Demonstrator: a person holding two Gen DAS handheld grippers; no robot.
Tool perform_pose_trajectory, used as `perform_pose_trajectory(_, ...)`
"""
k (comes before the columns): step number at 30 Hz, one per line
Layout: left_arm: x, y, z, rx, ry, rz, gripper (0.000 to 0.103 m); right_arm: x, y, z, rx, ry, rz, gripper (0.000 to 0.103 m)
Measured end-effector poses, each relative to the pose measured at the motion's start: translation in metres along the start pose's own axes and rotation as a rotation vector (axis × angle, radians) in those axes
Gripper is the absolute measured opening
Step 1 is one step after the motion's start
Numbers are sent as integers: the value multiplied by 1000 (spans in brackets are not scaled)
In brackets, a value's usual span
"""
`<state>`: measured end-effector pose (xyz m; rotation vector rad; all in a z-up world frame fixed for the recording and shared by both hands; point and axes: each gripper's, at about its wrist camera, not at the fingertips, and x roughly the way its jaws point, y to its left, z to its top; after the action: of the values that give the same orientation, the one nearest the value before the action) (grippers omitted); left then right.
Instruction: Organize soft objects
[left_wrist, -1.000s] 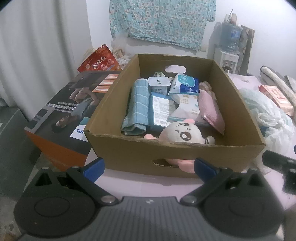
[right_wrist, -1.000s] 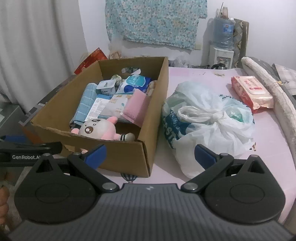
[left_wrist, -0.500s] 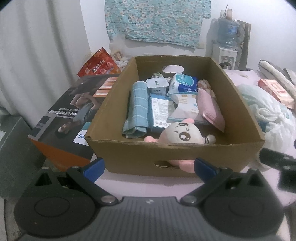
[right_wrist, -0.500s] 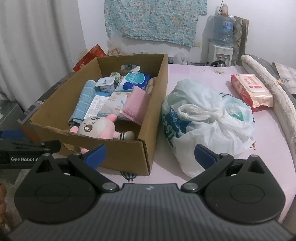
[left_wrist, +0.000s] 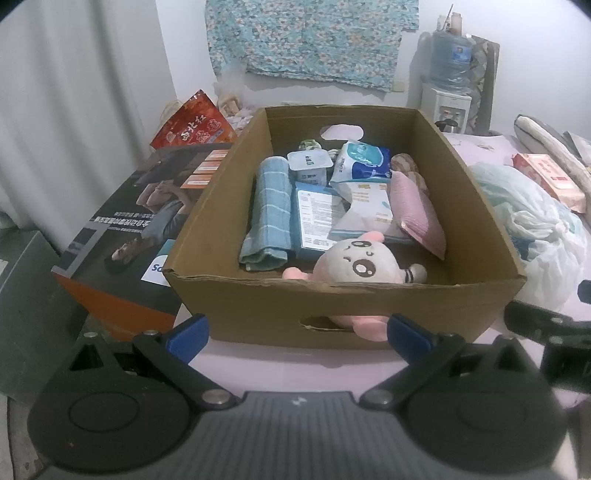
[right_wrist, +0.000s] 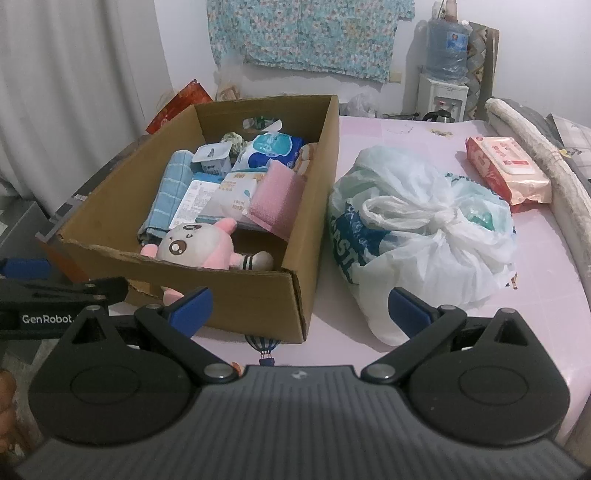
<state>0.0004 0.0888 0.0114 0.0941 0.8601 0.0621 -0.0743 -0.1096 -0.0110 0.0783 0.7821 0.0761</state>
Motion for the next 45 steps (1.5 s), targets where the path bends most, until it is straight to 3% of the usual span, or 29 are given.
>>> perform_pose_trajectory(45, 10, -12, -4, 51, 36, -16, 103, 7, -5, -3, -39, 43, -14, 102)
